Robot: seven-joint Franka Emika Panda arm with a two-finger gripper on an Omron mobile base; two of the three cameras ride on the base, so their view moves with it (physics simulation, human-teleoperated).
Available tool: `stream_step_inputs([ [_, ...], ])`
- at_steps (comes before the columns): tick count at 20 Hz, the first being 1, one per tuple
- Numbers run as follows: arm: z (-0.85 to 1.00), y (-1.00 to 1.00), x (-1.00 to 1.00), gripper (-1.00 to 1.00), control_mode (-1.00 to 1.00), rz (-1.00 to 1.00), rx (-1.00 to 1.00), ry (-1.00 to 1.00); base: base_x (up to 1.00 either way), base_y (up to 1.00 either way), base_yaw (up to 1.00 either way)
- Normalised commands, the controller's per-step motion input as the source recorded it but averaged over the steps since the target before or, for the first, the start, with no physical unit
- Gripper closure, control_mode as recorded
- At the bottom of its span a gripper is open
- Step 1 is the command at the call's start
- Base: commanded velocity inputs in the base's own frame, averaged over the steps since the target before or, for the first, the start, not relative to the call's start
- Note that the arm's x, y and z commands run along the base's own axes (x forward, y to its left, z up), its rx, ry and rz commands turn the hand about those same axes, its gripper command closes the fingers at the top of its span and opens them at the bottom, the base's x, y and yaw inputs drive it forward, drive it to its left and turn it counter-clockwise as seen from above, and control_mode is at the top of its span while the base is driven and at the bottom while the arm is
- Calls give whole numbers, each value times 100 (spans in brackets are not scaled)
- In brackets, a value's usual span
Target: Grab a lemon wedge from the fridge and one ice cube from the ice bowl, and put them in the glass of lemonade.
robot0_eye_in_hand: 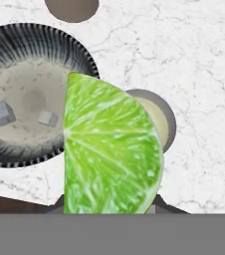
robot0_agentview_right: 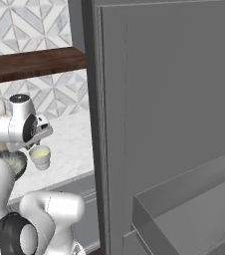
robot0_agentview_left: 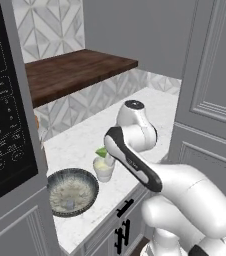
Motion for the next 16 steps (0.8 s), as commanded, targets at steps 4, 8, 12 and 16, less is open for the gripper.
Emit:
stream_step_inputs([
  [4, -16, 41, 30, 100, -100, 0, -11, 3, 0, 0, 0],
  [8, -4, 11, 42, 100, -100, 0, -8, 0, 0, 0, 0],
  [12, 0, 8, 24, 100, -100, 0, -5, 1, 0, 0, 0],
  [16, -3, 9, 7, 100, -100, 0, -4, 0, 0, 0, 0],
])
